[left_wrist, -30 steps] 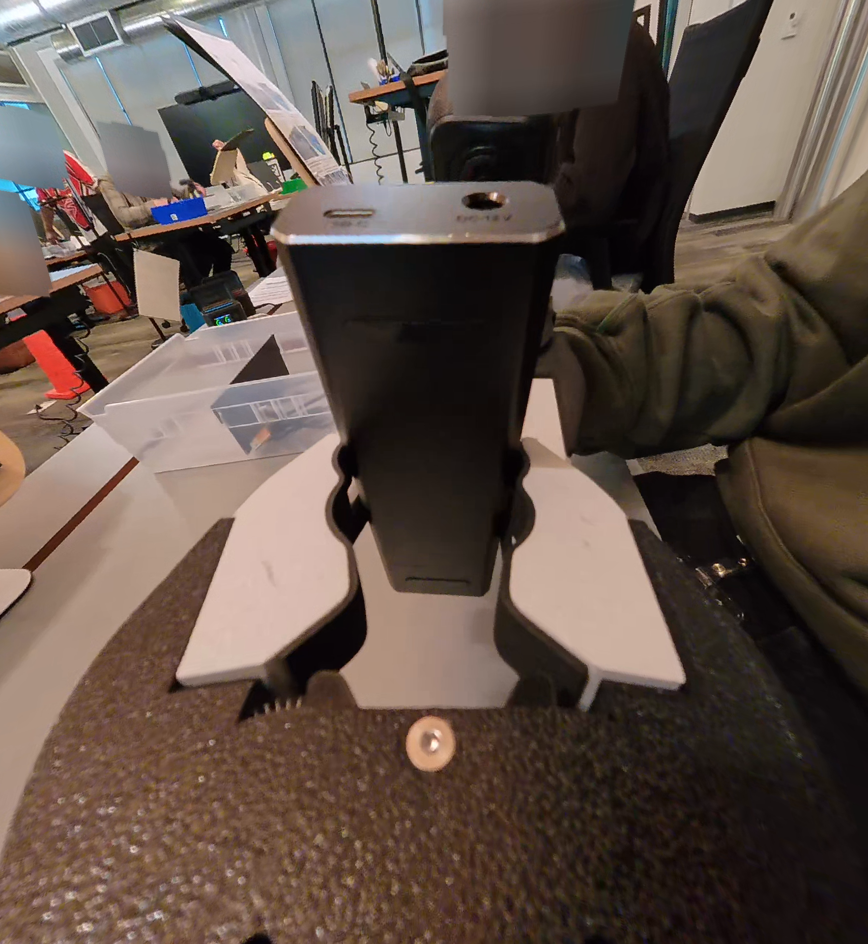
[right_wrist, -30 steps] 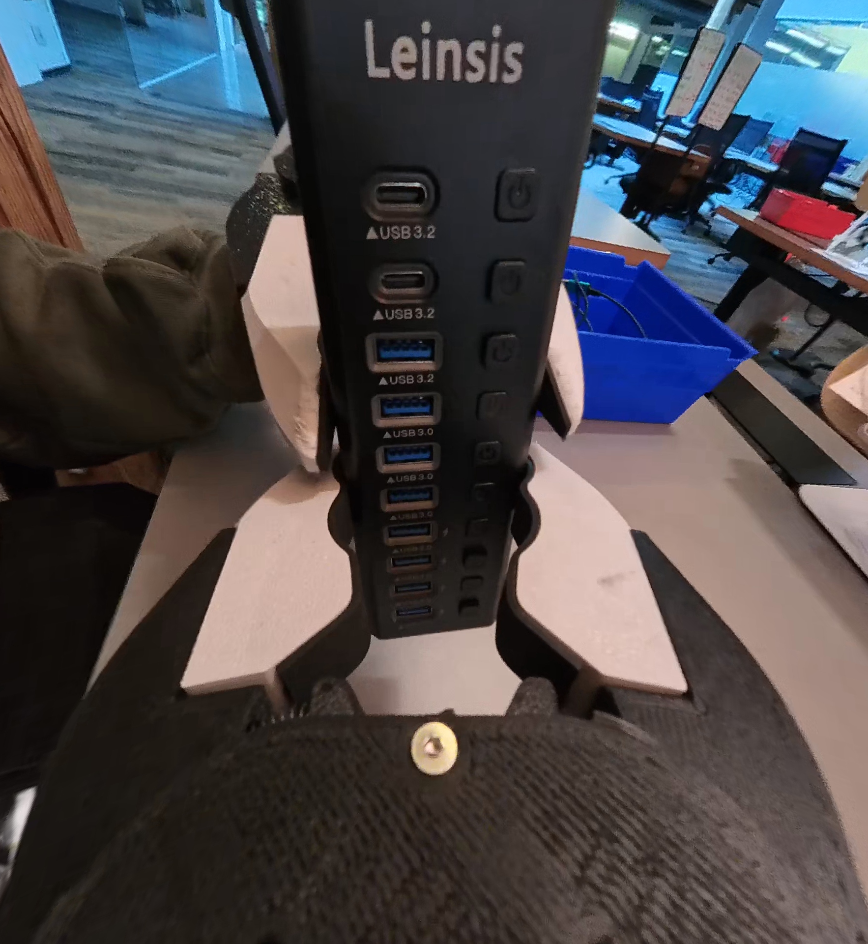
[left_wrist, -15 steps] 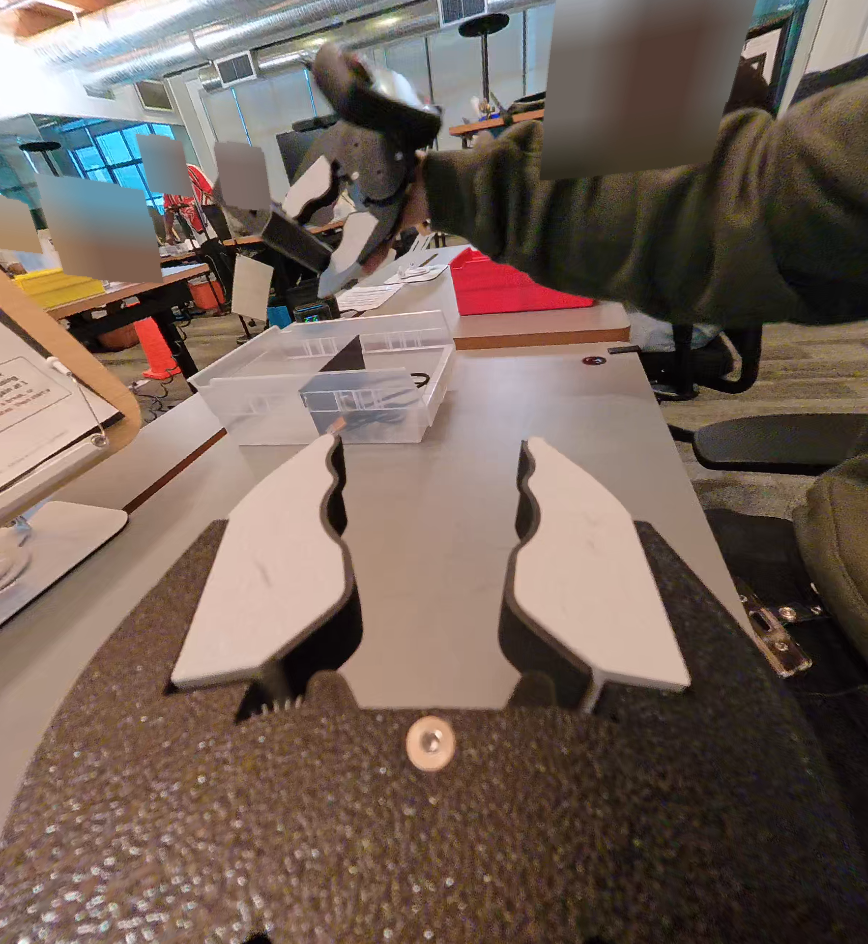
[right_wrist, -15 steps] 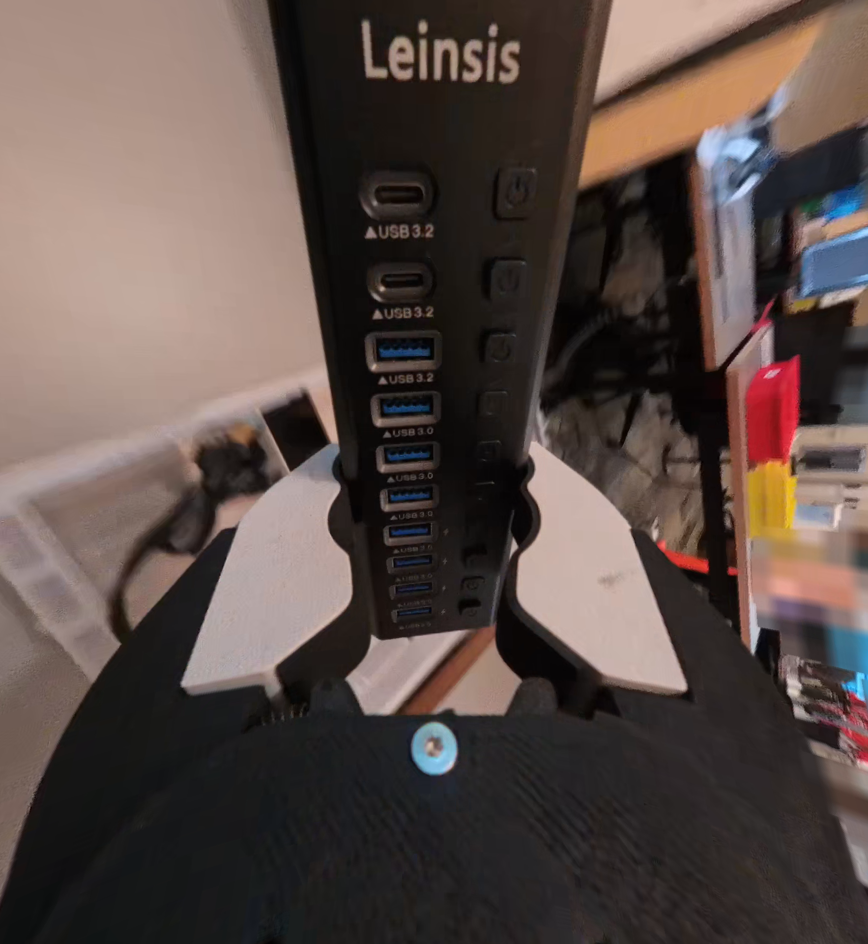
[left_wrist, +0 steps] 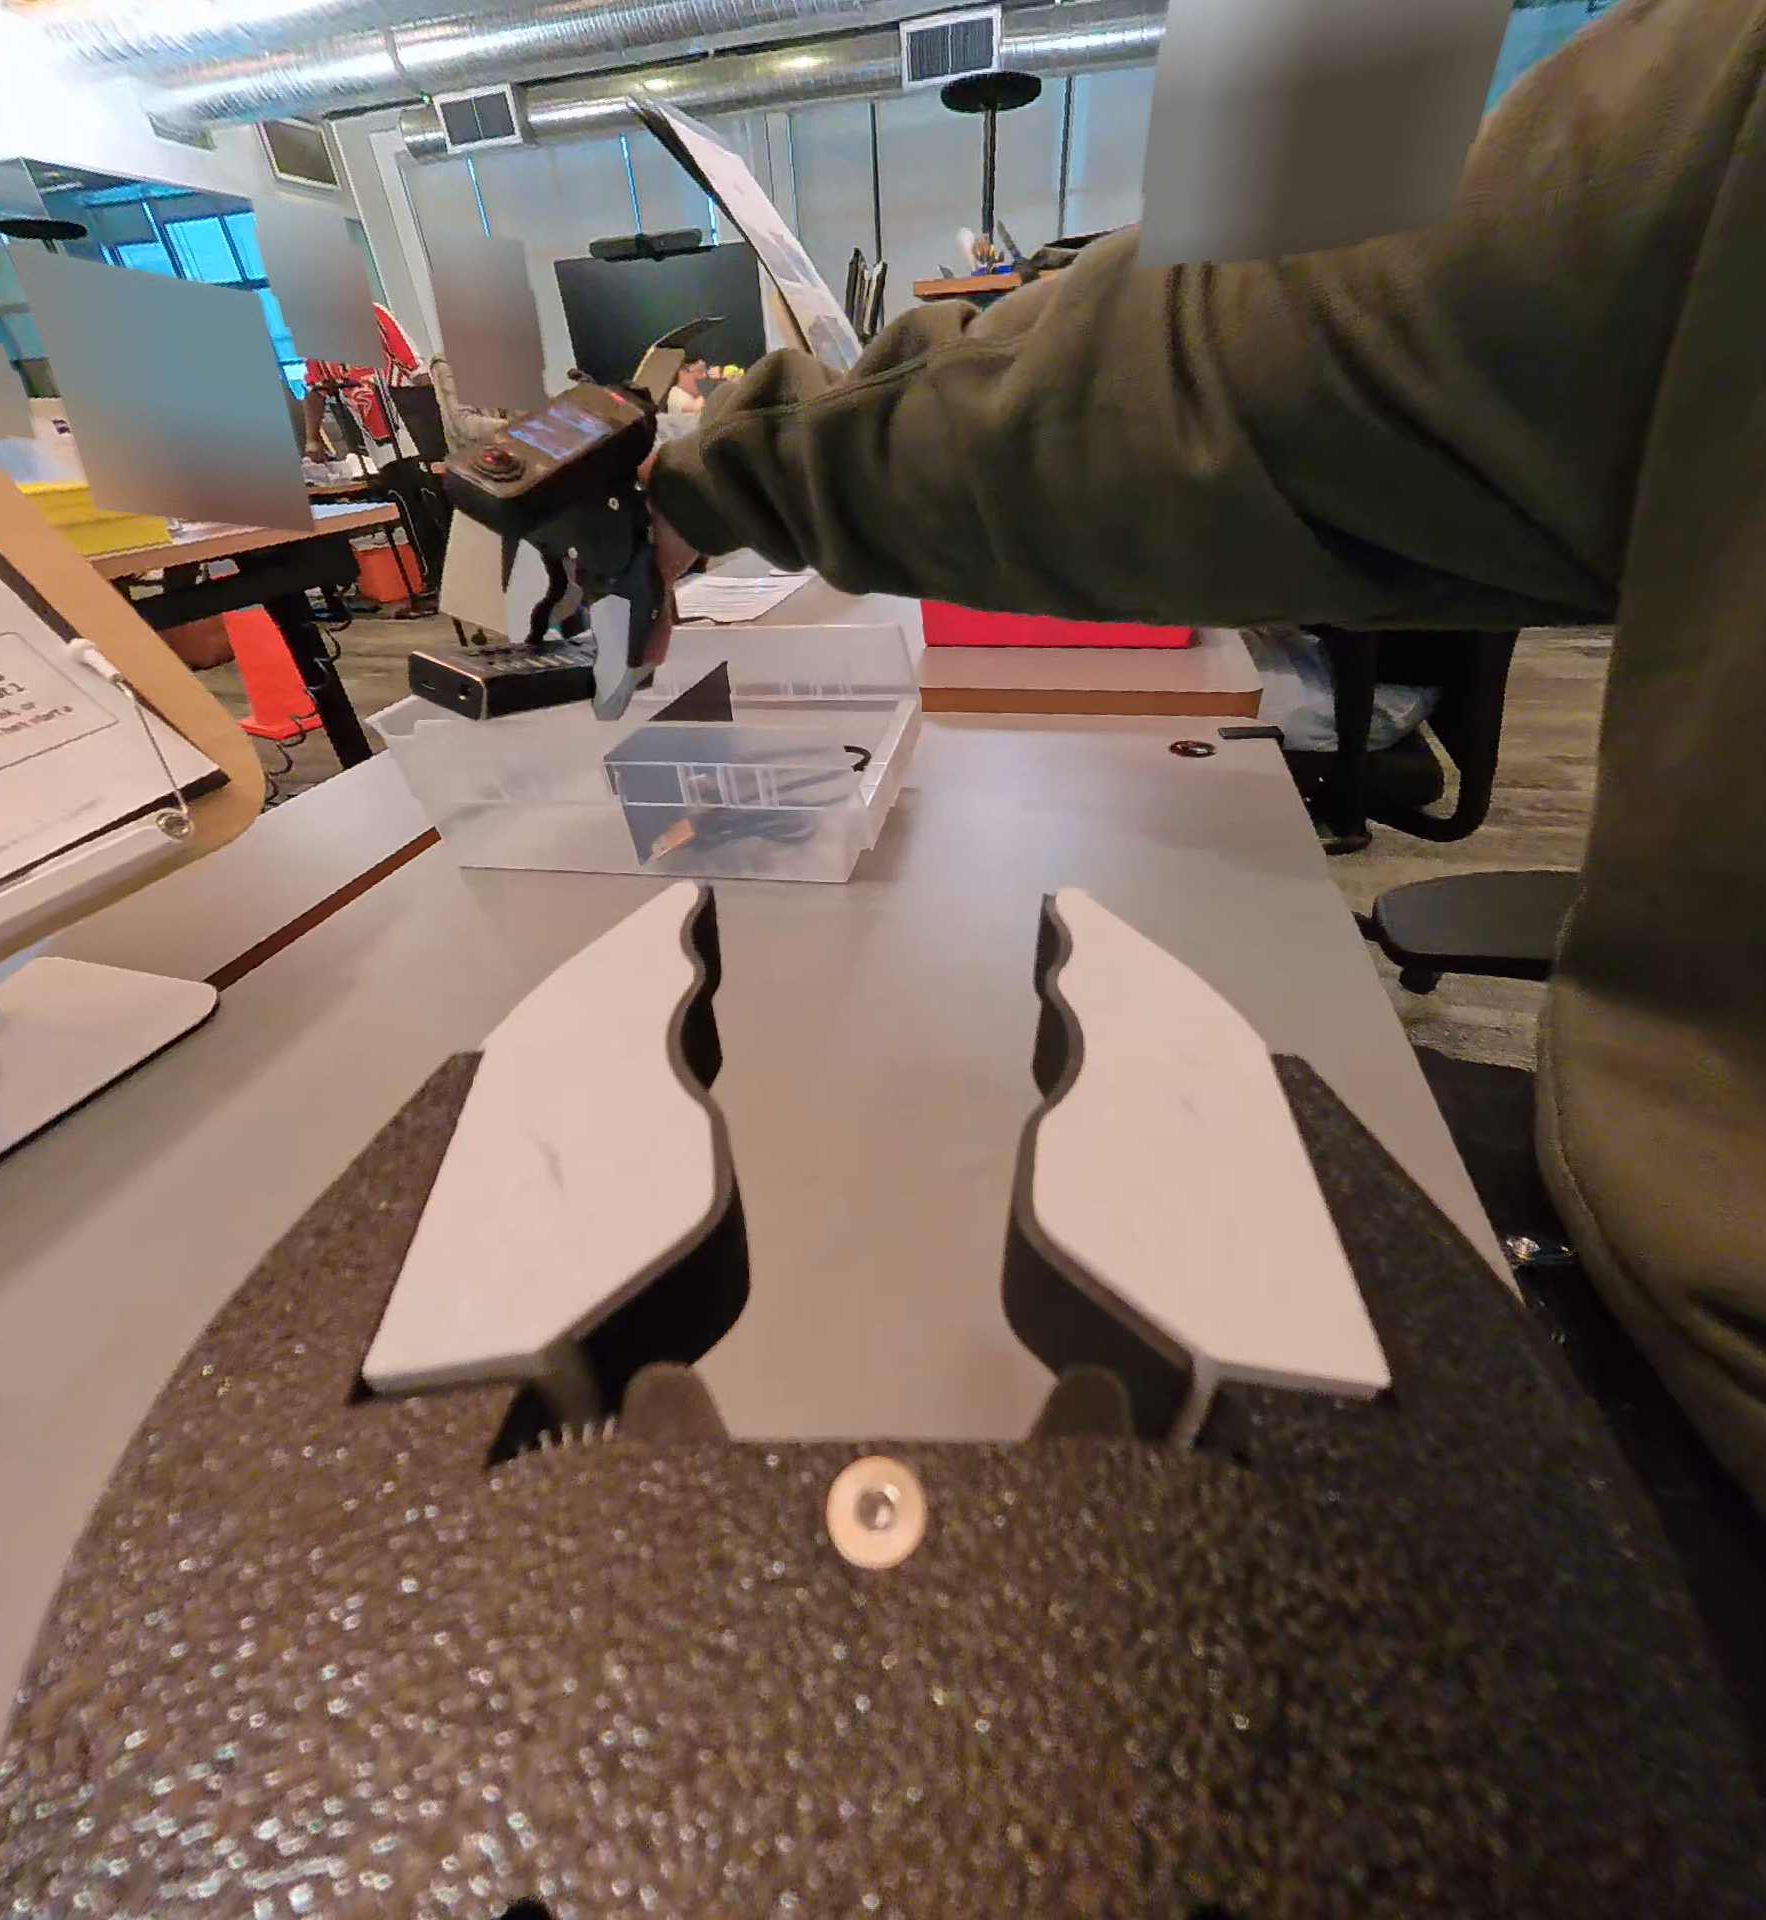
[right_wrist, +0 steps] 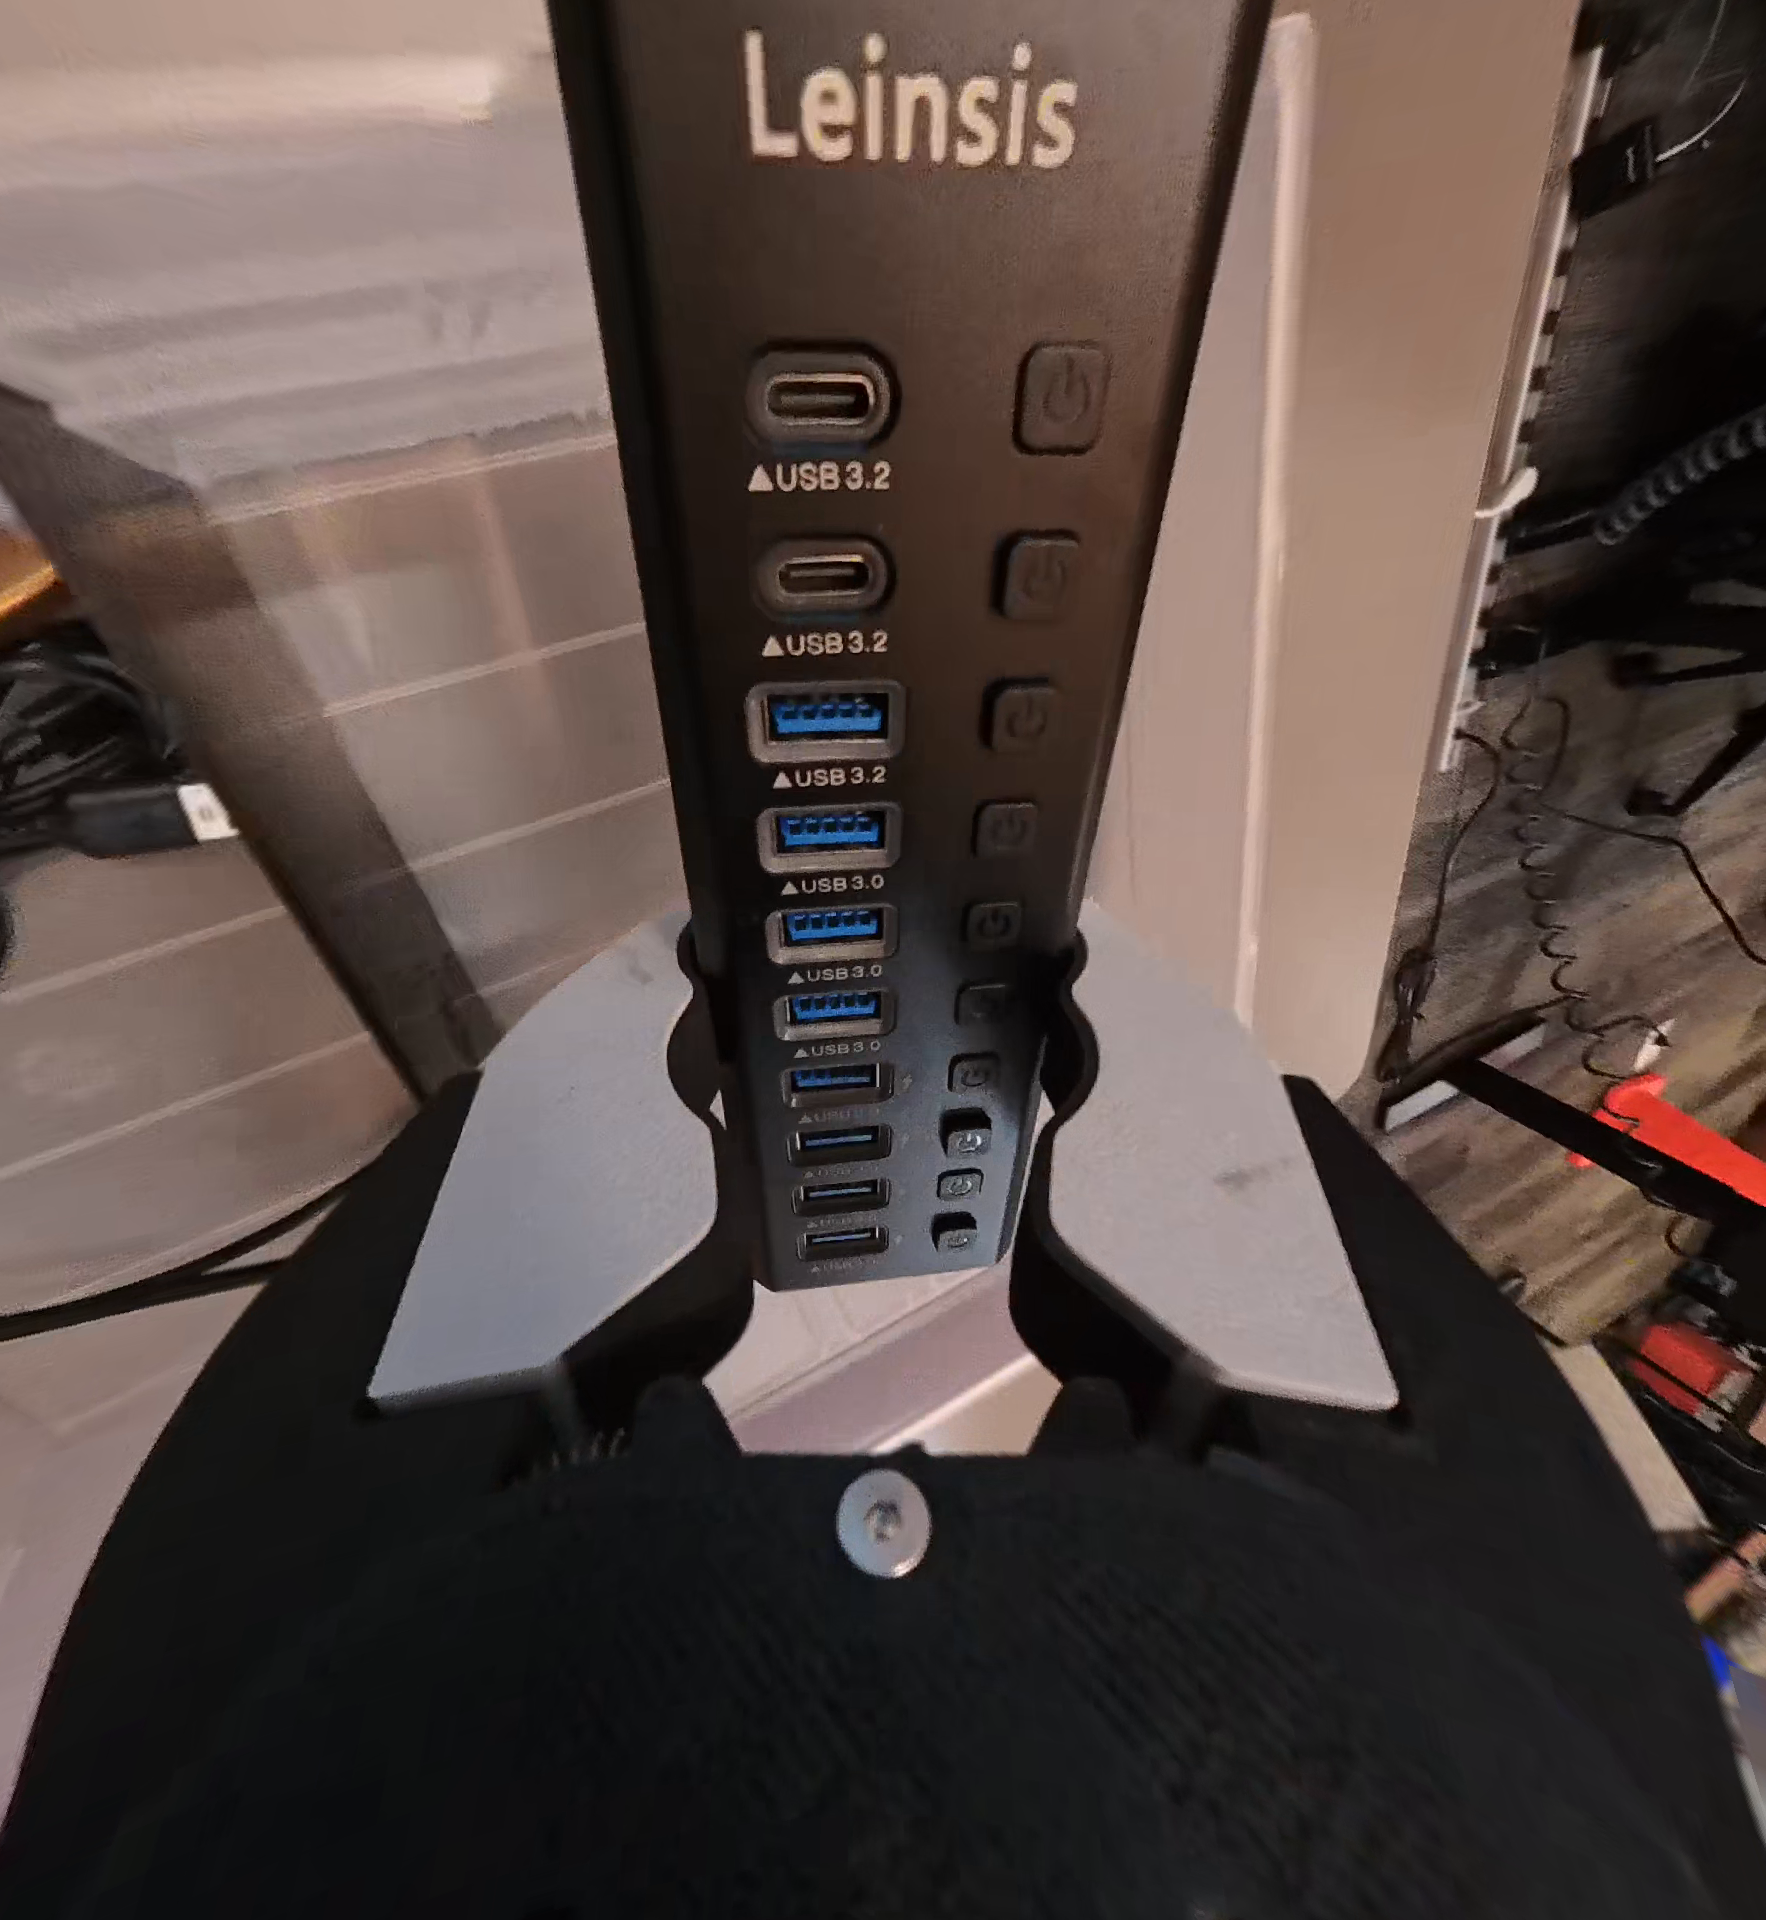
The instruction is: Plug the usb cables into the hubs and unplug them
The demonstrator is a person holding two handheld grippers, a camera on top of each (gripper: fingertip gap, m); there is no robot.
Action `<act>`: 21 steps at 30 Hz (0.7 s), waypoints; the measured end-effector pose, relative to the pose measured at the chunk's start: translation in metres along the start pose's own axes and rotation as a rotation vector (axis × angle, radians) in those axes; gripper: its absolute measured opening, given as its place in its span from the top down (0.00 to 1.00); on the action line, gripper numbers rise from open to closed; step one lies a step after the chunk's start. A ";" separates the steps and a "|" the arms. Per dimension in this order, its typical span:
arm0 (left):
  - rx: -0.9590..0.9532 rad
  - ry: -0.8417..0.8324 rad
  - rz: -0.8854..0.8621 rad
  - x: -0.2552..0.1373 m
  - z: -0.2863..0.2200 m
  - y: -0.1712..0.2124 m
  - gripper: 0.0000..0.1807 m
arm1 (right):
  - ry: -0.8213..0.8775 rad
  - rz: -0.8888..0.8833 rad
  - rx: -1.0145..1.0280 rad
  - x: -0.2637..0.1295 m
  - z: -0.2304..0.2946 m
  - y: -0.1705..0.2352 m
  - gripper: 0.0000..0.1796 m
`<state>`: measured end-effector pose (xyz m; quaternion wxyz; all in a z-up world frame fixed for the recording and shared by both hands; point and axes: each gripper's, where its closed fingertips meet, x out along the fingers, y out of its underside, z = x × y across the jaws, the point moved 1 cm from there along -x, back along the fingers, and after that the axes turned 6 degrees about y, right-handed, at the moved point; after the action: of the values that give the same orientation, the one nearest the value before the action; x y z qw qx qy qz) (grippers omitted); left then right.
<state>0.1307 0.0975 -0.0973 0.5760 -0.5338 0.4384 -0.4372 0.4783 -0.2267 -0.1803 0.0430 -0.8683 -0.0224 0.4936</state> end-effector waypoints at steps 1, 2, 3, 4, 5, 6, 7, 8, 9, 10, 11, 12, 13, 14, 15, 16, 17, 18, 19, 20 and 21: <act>-0.007 0.006 0.002 0.000 0.000 0.001 0.68 | -0.026 -0.005 -0.001 0.002 0.000 -0.002 0.66; -0.016 0.015 0.003 0.000 0.000 0.003 0.68 | -0.083 0.004 -0.002 0.003 0.003 -0.002 0.66; -0.025 0.023 0.004 0.000 -0.001 0.004 0.68 | -0.124 0.027 -0.015 0.004 0.005 0.001 0.66; -0.030 0.028 0.005 0.000 -0.001 0.005 0.68 | -0.141 0.060 -0.036 0.004 0.003 0.005 0.66; -0.030 0.026 0.006 0.000 0.000 0.005 0.68 | -0.165 0.080 -0.038 0.002 0.002 0.008 0.66; -0.028 0.024 0.008 0.000 0.000 0.006 0.68 | -0.182 0.086 -0.035 0.001 0.002 0.009 0.66; -0.027 0.026 0.010 0.000 0.000 0.006 0.68 | -0.176 0.098 -0.048 0.001 0.000 0.012 0.66; -0.027 0.027 0.011 0.000 0.000 0.006 0.68 | -0.173 0.117 -0.057 0.000 -0.002 0.018 0.66; -0.026 0.025 0.009 -0.001 0.000 0.005 0.68 | -0.181 0.134 -0.050 -0.001 -0.002 0.024 0.66; -0.025 0.023 0.005 -0.002 0.000 0.005 0.68 | -0.170 0.146 -0.043 0.000 -0.003 0.030 0.66; -0.027 0.024 0.003 -0.002 0.000 0.005 0.69 | -0.152 0.172 -0.054 0.003 -0.002 0.037 0.66; -0.033 0.027 0.001 -0.002 0.001 0.006 0.69 | -0.156 0.199 -0.078 0.007 0.002 0.041 0.66; -0.039 0.034 0.000 -0.002 0.000 0.006 0.69 | -0.173 0.215 -0.106 0.011 0.009 0.044 0.66; -0.044 0.040 -0.005 -0.001 0.000 0.007 0.69 | -0.196 0.226 -0.123 0.016 0.018 0.045 0.66; -0.050 0.042 -0.009 -0.001 0.000 0.008 0.69 | -0.215 0.229 -0.125 0.021 0.025 0.045 0.66; -0.057 0.045 -0.010 0.000 0.000 0.008 0.69 | -0.218 0.227 -0.124 0.026 0.029 0.045 0.66; -0.060 0.050 -0.009 0.000 0.000 0.008 0.69 | -0.184 0.231 -0.130 0.032 0.028 0.045 0.66; -0.057 0.053 -0.007 0.001 -0.001 0.008 0.69 | -0.155 0.244 -0.133 0.036 0.026 0.047 0.66; -0.050 0.052 -0.005 0.001 -0.002 0.007 0.69 | -0.131 0.266 -0.141 0.038 0.024 0.050 0.66; -0.042 0.049 0.000 0.001 -0.003 0.006 0.69 | -0.098 0.279 -0.157 0.038 0.019 0.051 0.65; -0.035 0.049 0.006 0.001 -0.003 0.005 0.69 | -0.064 0.283 -0.174 0.035 0.014 0.051 0.65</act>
<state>0.1278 0.0965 -0.1028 0.5570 -0.5316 0.4614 -0.4407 0.4843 -0.2734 -0.2226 -0.1032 -0.8472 0.0561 0.5182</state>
